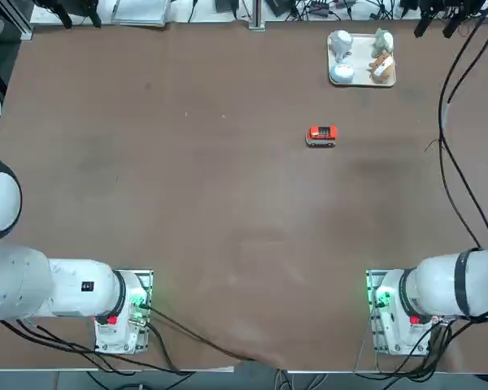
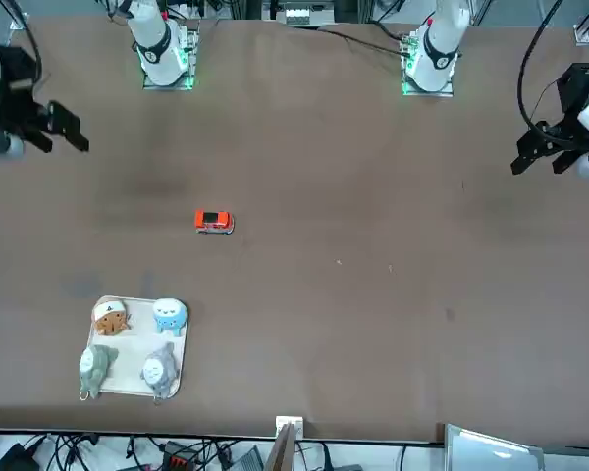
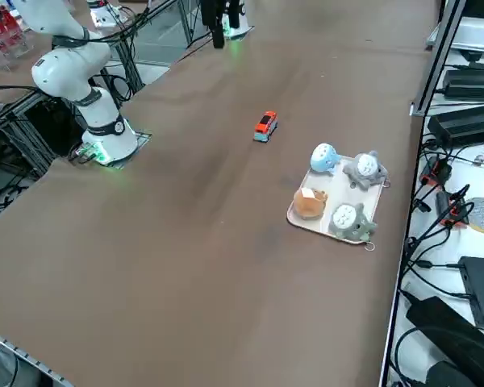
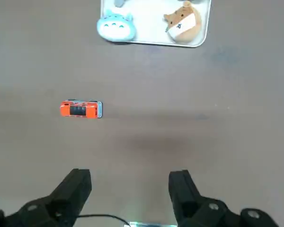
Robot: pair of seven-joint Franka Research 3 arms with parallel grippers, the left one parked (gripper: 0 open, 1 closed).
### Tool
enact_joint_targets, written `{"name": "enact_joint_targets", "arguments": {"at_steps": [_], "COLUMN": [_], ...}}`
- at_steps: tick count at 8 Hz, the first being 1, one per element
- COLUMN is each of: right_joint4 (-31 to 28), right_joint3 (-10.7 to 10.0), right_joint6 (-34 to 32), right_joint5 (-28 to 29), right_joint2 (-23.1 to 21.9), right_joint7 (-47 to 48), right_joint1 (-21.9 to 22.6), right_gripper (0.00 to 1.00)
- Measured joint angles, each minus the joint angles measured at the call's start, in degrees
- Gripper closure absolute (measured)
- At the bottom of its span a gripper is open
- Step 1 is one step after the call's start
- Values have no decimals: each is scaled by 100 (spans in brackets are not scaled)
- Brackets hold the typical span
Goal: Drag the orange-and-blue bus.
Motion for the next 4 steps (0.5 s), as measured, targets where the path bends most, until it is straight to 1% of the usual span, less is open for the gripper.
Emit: {"name": "enact_joint_targets", "arguments": {"at_steps": [3,4], "right_joint4": [-5,-3], "right_joint3": [-4,-5], "right_joint6": [102,116], "right_joint5": [-345,-372], "right_joint2": [108,144], "right_joint7": [-81,-81], "right_joint1": [-9,-11], "right_gripper": [0,0]}}
